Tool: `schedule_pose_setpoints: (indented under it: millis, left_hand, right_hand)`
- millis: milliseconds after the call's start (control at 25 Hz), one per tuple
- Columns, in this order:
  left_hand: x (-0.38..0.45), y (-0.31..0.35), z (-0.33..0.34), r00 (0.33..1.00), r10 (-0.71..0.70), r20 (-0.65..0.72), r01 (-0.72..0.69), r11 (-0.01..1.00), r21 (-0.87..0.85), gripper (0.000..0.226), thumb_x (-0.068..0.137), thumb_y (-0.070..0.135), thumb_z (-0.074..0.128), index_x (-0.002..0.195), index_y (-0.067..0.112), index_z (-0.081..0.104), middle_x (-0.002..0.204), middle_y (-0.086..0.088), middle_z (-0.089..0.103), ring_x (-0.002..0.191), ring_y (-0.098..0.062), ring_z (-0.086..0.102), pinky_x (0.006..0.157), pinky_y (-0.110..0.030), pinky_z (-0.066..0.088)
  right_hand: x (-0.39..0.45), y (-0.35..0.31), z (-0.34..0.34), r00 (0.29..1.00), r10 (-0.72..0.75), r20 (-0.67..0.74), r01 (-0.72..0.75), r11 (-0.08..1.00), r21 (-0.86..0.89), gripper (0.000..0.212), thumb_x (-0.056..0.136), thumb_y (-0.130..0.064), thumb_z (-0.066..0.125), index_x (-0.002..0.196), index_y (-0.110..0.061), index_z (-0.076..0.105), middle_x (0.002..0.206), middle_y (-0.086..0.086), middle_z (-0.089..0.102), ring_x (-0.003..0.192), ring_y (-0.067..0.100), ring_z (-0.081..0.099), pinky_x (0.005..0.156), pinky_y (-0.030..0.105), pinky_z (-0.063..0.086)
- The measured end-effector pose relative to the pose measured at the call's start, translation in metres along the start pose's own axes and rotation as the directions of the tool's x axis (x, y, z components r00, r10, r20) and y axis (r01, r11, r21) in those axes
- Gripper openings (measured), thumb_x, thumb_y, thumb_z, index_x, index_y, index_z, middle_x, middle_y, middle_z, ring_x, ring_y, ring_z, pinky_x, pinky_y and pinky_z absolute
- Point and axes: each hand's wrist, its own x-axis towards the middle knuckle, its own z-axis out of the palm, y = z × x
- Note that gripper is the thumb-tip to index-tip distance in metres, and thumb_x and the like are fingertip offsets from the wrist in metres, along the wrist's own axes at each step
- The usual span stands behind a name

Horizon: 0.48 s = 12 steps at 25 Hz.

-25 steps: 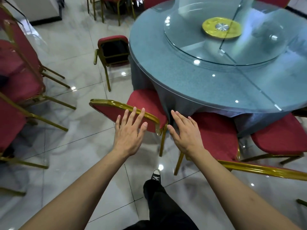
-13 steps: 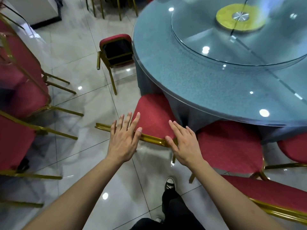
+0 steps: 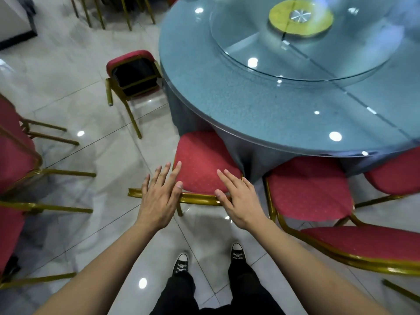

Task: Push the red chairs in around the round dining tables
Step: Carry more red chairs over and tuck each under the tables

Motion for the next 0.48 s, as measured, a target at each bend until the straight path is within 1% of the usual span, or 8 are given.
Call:
schedule_pose_setpoints:
  millis: [120,160,240,360,480]
  left_hand:
    - [0.009,-0.031,-0.004,0.999,-0.01,0.05,0.013,0.998,-0.062,0.07,0.094,0.067,-0.008,0.159,0.046,0.009,0.169,0.003,0.015,0.156,-0.015,0.004,0.126,-0.047,0.004]
    - [0.011,-0.039,-0.005,0.998,-0.001,0.071,0.006,0.997,-0.074,0.072,0.093,0.068,-0.008,0.159,0.045,0.009,0.169,0.002,0.015,0.156,-0.016,0.004,0.126,-0.048,0.004]
    - [0.012,-0.049,-0.005,0.996,0.048,0.077,-0.041,0.995,-0.092,0.073,0.093,0.07,-0.009,0.159,0.044,0.008,0.169,0.003,0.015,0.156,-0.016,0.005,0.126,-0.048,0.005]
    - [0.009,-0.058,-0.003,0.991,0.119,0.053,-0.112,0.987,-0.114,0.071,0.093,0.071,-0.009,0.159,0.047,0.005,0.169,0.005,0.013,0.156,-0.015,0.005,0.126,-0.048,0.004]
    - [0.001,-0.076,-0.005,0.981,0.189,0.039,-0.183,0.974,-0.132,0.067,0.097,0.068,-0.003,0.159,0.045,0.008,0.169,0.006,0.015,0.156,-0.015,0.007,0.126,-0.047,0.003]
  right_hand:
    - [-0.006,-0.016,0.013,0.99,0.142,-0.017,-0.139,0.983,0.123,0.067,0.099,-0.069,0.025,0.159,-0.038,0.03,0.165,-0.005,0.03,0.147,0.016,0.037,0.122,0.045,0.026]
    - [-0.007,-0.02,0.015,0.982,0.184,-0.034,-0.176,0.972,0.154,0.065,0.099,-0.067,0.029,0.158,-0.038,0.033,0.165,-0.006,0.032,0.146,0.017,0.038,0.121,0.045,0.028]
    - [-0.011,-0.03,0.02,0.965,0.247,-0.087,-0.23,0.958,0.171,0.065,0.098,-0.067,0.034,0.155,-0.038,0.039,0.164,-0.007,0.034,0.147,0.016,0.038,0.12,0.045,0.03]
    - [-0.022,-0.047,0.032,0.936,0.319,-0.146,-0.291,0.938,0.186,0.062,0.099,-0.066,0.038,0.154,-0.039,0.042,0.163,-0.009,0.036,0.146,0.014,0.039,0.119,0.047,0.03]
    - [-0.045,-0.07,0.056,0.903,0.383,-0.192,-0.347,0.917,0.196,0.066,0.096,-0.069,0.035,0.153,-0.038,0.043,0.162,-0.008,0.038,0.145,0.013,0.041,0.118,0.049,0.032]
